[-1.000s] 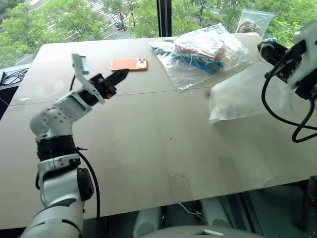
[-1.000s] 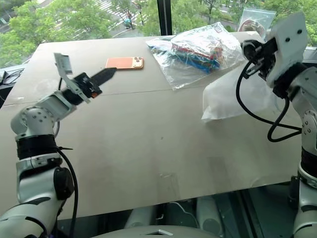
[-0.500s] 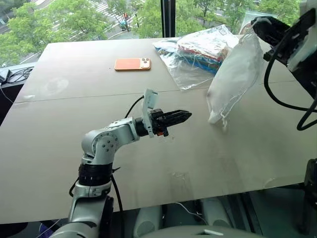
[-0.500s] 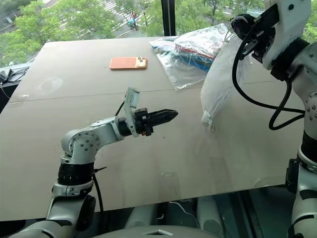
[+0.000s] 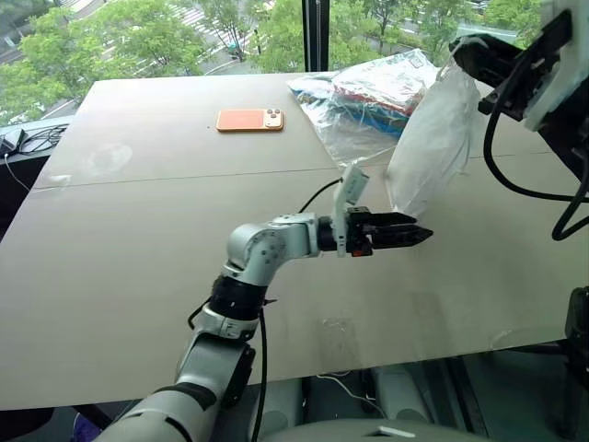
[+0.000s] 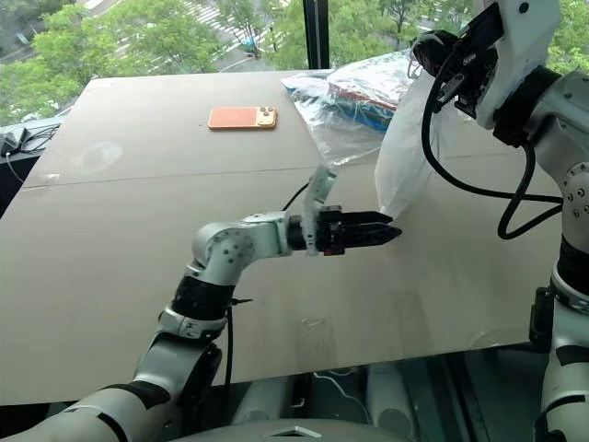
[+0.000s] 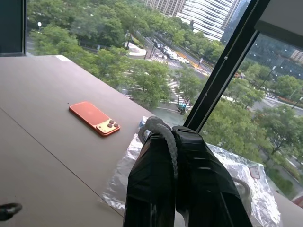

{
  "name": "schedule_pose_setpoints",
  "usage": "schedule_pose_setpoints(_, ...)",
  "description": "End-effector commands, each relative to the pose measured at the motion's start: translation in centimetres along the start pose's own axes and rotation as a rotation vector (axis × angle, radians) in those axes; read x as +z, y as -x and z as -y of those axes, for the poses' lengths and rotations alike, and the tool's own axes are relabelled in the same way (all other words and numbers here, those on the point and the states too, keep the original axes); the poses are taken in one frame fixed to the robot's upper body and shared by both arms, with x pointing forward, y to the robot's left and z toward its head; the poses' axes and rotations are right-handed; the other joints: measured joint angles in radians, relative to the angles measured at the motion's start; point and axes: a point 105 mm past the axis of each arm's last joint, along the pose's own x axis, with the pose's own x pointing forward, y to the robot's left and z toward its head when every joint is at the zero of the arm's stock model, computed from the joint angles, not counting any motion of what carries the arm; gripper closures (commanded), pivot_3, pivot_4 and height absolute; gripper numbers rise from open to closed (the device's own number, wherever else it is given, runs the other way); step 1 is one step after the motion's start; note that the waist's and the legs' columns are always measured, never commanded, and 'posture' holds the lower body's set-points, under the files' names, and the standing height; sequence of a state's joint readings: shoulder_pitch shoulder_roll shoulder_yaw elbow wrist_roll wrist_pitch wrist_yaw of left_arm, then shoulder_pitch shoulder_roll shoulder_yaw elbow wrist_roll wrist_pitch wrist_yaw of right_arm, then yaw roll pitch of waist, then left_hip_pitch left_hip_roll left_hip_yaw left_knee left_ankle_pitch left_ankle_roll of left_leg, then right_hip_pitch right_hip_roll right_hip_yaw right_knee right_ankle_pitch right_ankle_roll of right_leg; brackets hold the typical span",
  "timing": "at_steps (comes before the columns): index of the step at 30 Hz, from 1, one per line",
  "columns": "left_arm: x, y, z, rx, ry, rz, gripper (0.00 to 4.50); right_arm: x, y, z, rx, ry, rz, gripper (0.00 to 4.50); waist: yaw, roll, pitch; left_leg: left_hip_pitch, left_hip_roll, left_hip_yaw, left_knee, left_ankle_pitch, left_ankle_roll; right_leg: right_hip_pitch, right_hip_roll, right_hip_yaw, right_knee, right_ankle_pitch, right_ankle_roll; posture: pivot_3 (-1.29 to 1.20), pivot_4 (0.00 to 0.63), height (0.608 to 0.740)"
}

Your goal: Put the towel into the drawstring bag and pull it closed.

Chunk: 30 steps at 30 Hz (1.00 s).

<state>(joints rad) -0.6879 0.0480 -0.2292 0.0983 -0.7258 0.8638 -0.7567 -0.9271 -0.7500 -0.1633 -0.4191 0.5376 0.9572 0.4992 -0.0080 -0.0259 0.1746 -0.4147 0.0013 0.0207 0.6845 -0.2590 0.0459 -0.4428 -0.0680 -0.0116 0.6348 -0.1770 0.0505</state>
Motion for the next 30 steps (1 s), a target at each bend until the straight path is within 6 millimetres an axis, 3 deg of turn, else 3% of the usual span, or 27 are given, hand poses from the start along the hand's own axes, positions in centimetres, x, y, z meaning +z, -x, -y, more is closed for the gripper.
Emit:
schedule_pose_setpoints(1,1.9,-1.4,-0.4,0.047,-0.088,0.083,1.32,1.9,0.3,-0.4,0.003,0.046,0.049,4.5,-0.003,0.0,0.0,0.0,0.0,0.0,0.0,0.0,0.0,0.0,0.0,0.0,0.0,0.0,0.0,0.0,0.15,0.74)
schedule_pose_setpoints(14,3.4,-0.4,-0.1,0.147,-0.127,0.181,1.32,2.9,-0.5,-0.8,0.033,0.051,0.074,4.5,0.0,0.001,0.0,0.0,0.002,0.0,0.0,0.0,0.001,0.0,0.0,0.0,0.0,0.0,0.0,0.0,0.15,0.74)
schedule_pose_setpoints(21,4.2,-1.3,-0.9,0.231,-0.155,0.193,1.32,3.1,-1.0,-1.1,0.058,0.052,0.078,4.5,0.0,0.001,0.0,0.0,0.002,0.0,0.0,0.0,0.001,0.0,0.0,0.0,0.0,0.0,0.0,0.0,0.15,0.74)
schedule_pose_setpoints(30,5.2,0.1,-0.8,0.292,-0.171,0.201,1.32,3.1,-1.3,-1.0,0.061,0.058,0.075,4.5,-0.002,0.001,0.0,0.0,0.002,-0.001,0.0,0.0,0.001,0.0,0.001,0.0,0.0,0.0,0.0,0.0,0.15,0.74)
